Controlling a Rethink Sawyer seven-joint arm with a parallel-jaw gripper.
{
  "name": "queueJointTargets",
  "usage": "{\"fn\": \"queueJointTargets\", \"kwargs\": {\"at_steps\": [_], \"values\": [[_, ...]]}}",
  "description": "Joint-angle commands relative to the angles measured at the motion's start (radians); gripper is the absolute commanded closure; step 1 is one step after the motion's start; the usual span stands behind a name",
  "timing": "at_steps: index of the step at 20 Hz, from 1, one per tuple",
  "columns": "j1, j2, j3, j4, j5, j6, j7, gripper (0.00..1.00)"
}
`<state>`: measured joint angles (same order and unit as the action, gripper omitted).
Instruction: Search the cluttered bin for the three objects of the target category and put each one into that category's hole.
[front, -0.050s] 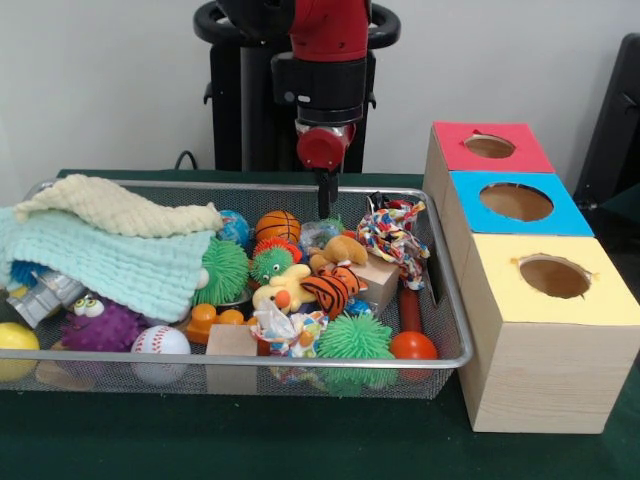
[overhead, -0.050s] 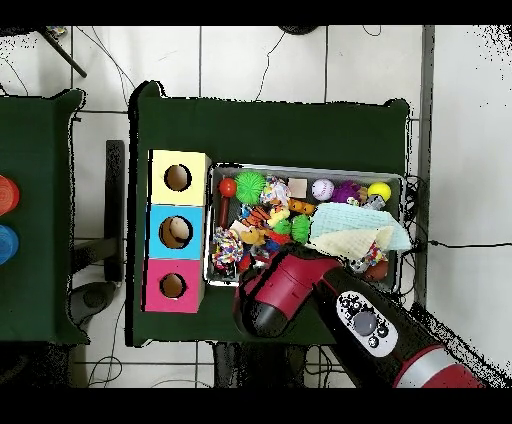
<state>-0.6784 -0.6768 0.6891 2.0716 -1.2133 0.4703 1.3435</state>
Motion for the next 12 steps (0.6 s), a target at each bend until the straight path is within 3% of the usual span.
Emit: {"fn": "queueJointTargets", "kwargs": {"at_steps": [1,6,12], "values": [[-0.028,0.101,-0.057,-0.138,-0.065,0.069,-0.168,0.0],[-0.016,0.127,-0.079,-0.171,-0.084,0.06,-0.143,0.0],[0.007,0.144,-0.123,-0.207,-0.128,0.012,-0.05,0.0]]}}
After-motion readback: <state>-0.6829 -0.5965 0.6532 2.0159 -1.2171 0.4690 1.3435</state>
